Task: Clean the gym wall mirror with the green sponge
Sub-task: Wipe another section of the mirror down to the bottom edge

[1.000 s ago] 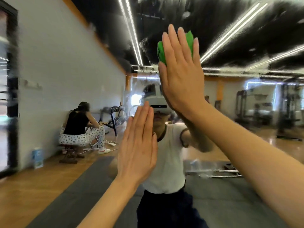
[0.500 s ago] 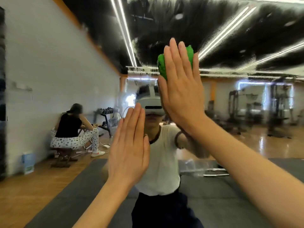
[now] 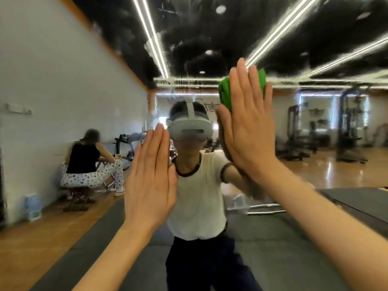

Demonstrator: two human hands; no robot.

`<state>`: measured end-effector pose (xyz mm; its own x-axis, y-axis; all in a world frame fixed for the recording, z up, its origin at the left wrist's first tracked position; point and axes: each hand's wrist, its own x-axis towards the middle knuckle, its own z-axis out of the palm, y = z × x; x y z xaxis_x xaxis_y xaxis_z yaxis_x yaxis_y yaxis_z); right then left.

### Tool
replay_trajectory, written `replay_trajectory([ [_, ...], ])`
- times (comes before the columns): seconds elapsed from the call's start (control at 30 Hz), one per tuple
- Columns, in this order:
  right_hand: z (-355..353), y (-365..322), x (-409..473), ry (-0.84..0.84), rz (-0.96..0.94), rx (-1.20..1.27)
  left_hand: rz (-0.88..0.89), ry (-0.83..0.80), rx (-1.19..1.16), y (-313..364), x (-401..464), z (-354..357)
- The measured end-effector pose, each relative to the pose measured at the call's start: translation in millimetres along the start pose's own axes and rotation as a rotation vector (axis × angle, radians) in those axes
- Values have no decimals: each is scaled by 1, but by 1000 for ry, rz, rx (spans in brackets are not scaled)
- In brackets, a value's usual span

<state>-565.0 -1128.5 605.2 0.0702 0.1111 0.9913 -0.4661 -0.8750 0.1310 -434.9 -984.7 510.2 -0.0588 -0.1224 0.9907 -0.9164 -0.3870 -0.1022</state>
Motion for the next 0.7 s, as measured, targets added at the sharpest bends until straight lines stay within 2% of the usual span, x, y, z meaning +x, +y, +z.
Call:
replay_trajectory([
  [0.17, -18, -3, -170, -226, -185, -50, -1, 4, -4, 2, 0, -2],
  [0.27, -19, 20, -136, -217, -241, -84, -6, -1, -4, 3, 1, -2],
  [0.37, -13, 31, -37, -85, -34, -31, -22, -9, -3, 4, 0, -2],
  [0.43, -9, 33, -6, -20, 62, 6, -25, -8, -4, 3, 1, -1],
  [0.5, -7, 31, -33, -15, 51, -7, -33, -10, -4, 4, 0, -1],
  [0.63, -21, 30, -160, -194, -110, -34, -58, -21, -21, 6, 0, -2],
  [0.7, -28, 45, -168, -242, -216, -38, -81, -32, -24, 10, 0, -3],
])
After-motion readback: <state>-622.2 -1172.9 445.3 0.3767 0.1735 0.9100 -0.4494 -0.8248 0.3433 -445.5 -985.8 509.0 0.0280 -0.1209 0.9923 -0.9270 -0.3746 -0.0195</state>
